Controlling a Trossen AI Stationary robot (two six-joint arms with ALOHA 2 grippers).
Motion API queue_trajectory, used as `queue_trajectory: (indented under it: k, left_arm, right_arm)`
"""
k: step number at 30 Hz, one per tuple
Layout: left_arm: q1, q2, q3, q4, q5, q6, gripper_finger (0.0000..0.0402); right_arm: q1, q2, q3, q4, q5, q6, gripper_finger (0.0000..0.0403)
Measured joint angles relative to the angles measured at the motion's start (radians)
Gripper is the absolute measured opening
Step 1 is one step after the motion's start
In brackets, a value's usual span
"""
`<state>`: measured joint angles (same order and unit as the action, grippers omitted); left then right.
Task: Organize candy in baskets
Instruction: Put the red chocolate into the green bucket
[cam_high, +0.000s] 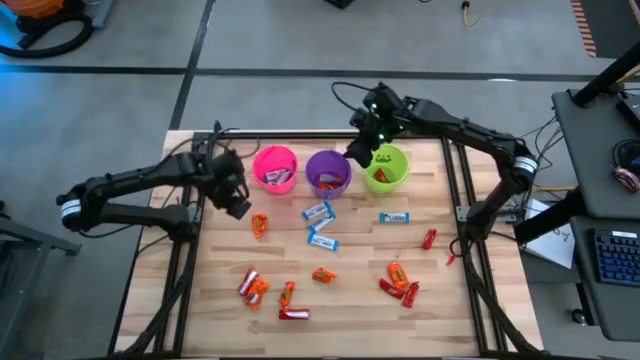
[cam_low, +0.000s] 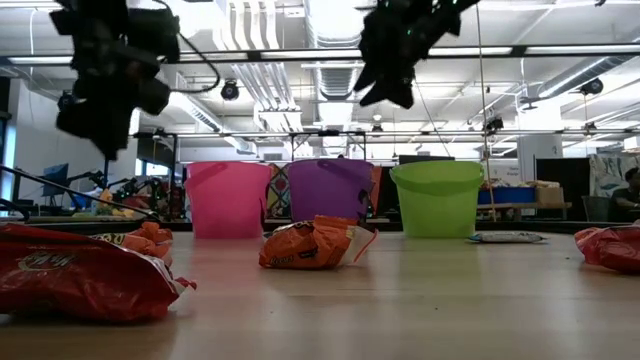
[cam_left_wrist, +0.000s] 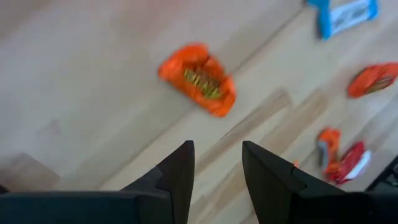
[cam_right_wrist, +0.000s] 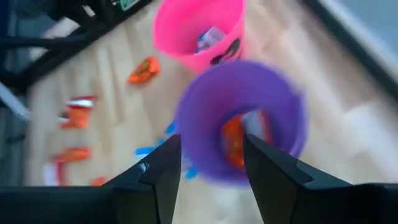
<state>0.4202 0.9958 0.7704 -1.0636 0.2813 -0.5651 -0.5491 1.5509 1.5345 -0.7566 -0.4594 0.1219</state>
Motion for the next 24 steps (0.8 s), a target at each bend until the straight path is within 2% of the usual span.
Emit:
queue_trajectory:
  k: [4,10,15,19,24]
  left_arm:
    - [-0.059,-0.033,-0.085,0.027,-0.001,-0.024,0.0119]
    - [-0.094,-0.09,-0.134,0.042,-0.002,-0.019,0.0119]
    - [-0.094,-0.129,-0.141,0.066,-0.009,-0.018,0.0119]
    - [-0.094,-0.147,-0.126,0.1,-0.013,-0.017,0.0119]
    - [-0.094,-0.15,-0.086,0.149,-0.057,-0.016,0.0119]
  right_arm:
    - [0.078,-0.041,0.0,-0.12,0.0,0.194,0.0152]
    - [0.247,-0.061,0.0,-0.362,-0.004,0.416,0.0141]
    - [0.394,-0.06,-0.006,-0.566,0.007,0.573,0.0139]
    - [0.473,-0.058,-0.018,-0.716,0.08,0.681,0.0139]
    - [0.516,-0.071,-0.073,-0.741,0.1,0.768,0.0156]
